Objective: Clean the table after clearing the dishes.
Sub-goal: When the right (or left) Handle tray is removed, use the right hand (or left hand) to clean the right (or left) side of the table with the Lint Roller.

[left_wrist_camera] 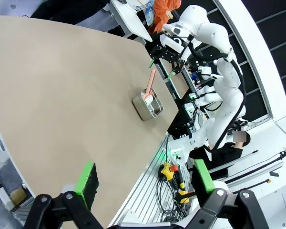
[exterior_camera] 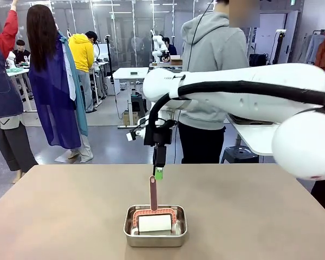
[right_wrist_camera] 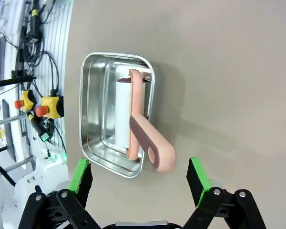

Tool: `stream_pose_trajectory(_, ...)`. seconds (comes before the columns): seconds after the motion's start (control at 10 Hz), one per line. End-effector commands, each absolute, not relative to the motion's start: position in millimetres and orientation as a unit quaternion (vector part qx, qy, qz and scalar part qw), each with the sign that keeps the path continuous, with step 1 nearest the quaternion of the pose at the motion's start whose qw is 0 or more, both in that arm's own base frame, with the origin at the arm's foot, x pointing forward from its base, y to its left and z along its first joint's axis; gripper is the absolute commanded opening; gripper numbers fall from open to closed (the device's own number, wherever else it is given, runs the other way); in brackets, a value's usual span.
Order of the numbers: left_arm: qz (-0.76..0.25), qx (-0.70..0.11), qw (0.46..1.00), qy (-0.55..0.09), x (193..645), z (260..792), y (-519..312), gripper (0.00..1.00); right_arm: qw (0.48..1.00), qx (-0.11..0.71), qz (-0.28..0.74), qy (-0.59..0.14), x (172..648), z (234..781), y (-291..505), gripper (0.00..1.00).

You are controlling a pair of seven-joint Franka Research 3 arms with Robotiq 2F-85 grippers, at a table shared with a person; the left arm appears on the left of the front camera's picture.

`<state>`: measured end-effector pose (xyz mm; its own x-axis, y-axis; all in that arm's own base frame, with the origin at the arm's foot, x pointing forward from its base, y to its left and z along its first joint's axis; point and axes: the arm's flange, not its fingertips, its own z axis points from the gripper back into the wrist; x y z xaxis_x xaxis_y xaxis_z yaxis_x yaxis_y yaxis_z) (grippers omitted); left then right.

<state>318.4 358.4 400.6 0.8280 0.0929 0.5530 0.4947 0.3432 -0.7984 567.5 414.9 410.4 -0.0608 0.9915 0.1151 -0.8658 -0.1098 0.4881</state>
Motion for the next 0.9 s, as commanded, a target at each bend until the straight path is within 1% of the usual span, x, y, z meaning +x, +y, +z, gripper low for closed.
stream_pose_trajectory(0.0,-0.126,-0.558,0.776,-0.264,312,402,354,1.0,0.653,0.199,0.708,0.178,587,417,443,1.0)
stream_pose_trajectory(0.4,-0.126,-0.558,0.776,-0.264,312,402,354,1.0,0.62,0.205,0.715,0.249,590,392,468,1.0)
stream_pose_trajectory(0.5,-0.126,-0.558,0.776,-0.264,312,402,354,1.0,0.624,0.193,0.706,0.273,589,388,469,1.0)
stream_pose_trajectory(0.6,-0.126,-0.558,0.776,-0.264,312,402,354,1.0,0.621,0.188,0.711,0.271,588,388,470,0.92)
stream_pose_trajectory(0.7,-0.126,-0.558,0.776,-0.264,312,402,354,1.0,0.63,0.183,0.709,0.261,589,388,468,0.48)
stream_pose_trajectory(0.8,-0.126,-0.558,0.776,-0.264,312,402,354,1.0,0.63,0.187,0.708,0.258,589,389,467,0.42)
